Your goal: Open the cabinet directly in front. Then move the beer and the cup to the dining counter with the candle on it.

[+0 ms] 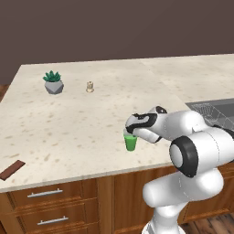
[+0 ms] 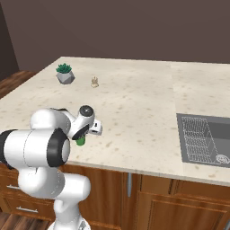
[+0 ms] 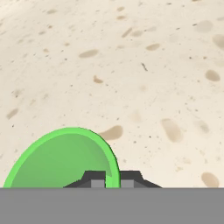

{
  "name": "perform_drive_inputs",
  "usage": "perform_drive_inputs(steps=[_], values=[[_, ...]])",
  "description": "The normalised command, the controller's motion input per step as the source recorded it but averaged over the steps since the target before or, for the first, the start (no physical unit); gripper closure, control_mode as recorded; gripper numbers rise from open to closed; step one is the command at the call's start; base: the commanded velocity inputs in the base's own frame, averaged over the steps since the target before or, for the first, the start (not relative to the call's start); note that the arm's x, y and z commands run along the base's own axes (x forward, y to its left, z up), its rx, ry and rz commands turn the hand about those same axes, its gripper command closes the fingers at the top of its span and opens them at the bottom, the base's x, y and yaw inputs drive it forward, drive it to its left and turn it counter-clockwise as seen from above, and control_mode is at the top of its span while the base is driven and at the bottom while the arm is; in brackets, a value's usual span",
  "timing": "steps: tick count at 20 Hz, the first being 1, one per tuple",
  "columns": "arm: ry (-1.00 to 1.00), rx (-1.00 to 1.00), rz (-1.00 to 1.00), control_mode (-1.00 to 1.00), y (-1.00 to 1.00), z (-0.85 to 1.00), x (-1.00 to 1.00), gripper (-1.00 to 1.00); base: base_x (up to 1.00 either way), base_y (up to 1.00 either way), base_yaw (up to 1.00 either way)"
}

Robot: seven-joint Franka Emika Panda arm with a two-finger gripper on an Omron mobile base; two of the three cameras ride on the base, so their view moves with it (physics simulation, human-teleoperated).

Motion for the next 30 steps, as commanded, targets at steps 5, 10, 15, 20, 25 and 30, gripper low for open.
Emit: perform_drive_inputs(steps=[5,10,15,20,25,30], values=[[-0.02,-0.05,0.00,-1.00,0.00,-0.30,0.00,1.00,0.00,0.00,0.00],[-0.02,-0.01,0.00,-1.00,0.00,-0.14,0.00,1.00,0.00,0.00,0.00],[0.00,0.00,0.00,-1.00,0.00,0.00,0.00,-1.00,0.00,0.00,0.00],[0.00,0.00,-0.02,-1.00,0.00,0.28,0.00,-1.00,0.00,0.00,0.00],[-0.07,0.01,-0.04,-1.00,0.00,0.69,-0.09,-1.00,0.00,0.00,0.00],[-0.29,0.05,-0.06,-1.00,-0.05,0.92,-0.67,-1.00,0.00,0.00,0.00]])
